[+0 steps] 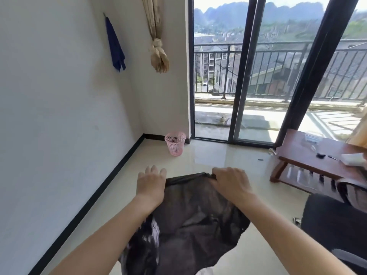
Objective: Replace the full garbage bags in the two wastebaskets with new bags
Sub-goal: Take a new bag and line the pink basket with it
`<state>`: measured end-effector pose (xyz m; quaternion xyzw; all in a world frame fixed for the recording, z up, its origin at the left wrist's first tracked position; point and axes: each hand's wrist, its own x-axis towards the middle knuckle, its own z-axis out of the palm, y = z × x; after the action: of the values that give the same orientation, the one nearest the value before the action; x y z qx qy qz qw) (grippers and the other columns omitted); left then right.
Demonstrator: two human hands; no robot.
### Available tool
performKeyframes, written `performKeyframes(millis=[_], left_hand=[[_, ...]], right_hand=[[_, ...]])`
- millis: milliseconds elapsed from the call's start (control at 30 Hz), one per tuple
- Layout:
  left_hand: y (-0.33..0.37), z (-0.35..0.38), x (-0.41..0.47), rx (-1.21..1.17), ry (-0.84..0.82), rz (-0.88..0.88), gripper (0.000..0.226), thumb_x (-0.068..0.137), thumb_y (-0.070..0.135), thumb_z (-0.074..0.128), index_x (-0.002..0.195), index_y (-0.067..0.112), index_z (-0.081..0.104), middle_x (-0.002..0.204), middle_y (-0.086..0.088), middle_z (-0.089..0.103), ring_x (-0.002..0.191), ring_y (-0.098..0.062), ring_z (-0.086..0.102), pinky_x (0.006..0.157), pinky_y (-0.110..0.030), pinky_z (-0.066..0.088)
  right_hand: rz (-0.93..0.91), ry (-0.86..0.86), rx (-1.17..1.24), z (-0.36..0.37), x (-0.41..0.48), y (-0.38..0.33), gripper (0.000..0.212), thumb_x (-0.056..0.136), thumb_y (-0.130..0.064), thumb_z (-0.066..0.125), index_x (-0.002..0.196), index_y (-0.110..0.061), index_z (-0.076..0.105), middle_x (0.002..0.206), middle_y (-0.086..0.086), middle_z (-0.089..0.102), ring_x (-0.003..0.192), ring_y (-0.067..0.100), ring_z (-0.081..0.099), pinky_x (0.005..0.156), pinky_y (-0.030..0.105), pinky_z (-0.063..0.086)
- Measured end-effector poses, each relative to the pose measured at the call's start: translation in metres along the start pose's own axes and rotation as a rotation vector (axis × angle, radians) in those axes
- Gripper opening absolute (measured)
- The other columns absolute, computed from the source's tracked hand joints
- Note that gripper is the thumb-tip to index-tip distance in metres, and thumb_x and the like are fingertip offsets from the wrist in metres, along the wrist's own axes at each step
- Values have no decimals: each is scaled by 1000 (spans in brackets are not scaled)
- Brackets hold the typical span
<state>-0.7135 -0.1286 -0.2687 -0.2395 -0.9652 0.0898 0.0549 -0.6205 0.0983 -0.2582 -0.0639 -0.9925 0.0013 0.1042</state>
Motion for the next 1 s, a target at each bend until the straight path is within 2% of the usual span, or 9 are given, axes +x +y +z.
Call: performKeyframes(millis=[200, 367, 533, 633, 700, 767, 833, 933, 1000], left_hand=[[-36, 23, 193, -1, -73, -31, 30, 77, 8, 54, 105, 20, 52, 110, -2, 53, 104, -23, 51, 82, -34, 46], [-69, 12, 323, -120, -1, -64, 16, 90, 30, 51, 87, 20, 39, 93, -2, 61, 86, -27, 62, 64, -32, 42], [-114, 56, 436, -110, -42, -156, 21, 95, 32, 44, 93, 16, 57, 89, -3, 67, 78, -25, 62, 63, -31, 42], [-146, 92, 517, -141, -111, -198, 22, 95, 33, 44, 96, 15, 57, 95, -5, 67, 85, -26, 63, 63, -31, 39], [-168, 111, 577, -190, -110, -226, 18, 93, 30, 47, 96, 14, 54, 96, -7, 67, 89, -27, 63, 64, -32, 40], [-190, 125, 638, -178, -112, -213, 19, 92, 30, 50, 99, 13, 52, 99, -7, 68, 93, -28, 65, 66, -33, 42], [-207, 136, 693, -127, -123, -166, 28, 93, 38, 53, 105, 13, 52, 103, -6, 68, 97, -26, 66, 70, -32, 46], [-229, 150, 778, -74, -122, -115, 44, 92, 54, 55, 108, 13, 55, 108, -4, 67, 100, -23, 66, 78, -33, 51], [-237, 160, 828, -55, -159, -108, 51, 90, 62, 53, 107, 14, 59, 108, -4, 66, 100, -23, 66, 77, -33, 52]], right_hand=[[74, 38, 12, 42, 188, 78, 44, 95, -59, 40, 93, -22, 65, 90, -2, 70, 83, 24, 66, 67, 32, 40], [70, 48, 23, 64, 341, 82, 55, 100, -55, 32, 93, -16, 70, 94, 1, 66, 87, 25, 66, 65, 32, 37], [44, -30, 58, 116, 467, 58, 68, 98, -64, 24, 98, -15, 71, 98, 4, 59, 87, 26, 63, 71, 36, 44], [79, -103, 83, 151, 549, 59, 81, 82, -84, 29, 100, -14, 64, 100, 4, 54, 89, 26, 61, 74, 38, 47], [75, -252, 68, 170, 608, 61, 94, 62, -96, 43, 108, -14, 55, 106, 2, 49, 93, 25, 60, 76, 39, 48], [72, -428, 17, 189, 665, 66, 102, 46, -93, 59, 110, -14, 47, 108, 3, 46, 94, 26, 60, 74, 38, 48], [84, -503, -29, 207, 714, 75, 74, 65, -67, 72, 109, -14, 46, 110, 5, 48, 96, 28, 62, 75, 37, 51], [158, -378, -60, 228, 780, 95, 9, 88, -20, 53, 96, -17, 49, 106, 7, 60, 100, 30, 64, 75, 35, 51], [272, -331, -18, 232, 815, 106, 6, 89, -13, 47, 90, -18, 50, 102, 5, 64, 98, 30, 63, 67, 31, 40]])
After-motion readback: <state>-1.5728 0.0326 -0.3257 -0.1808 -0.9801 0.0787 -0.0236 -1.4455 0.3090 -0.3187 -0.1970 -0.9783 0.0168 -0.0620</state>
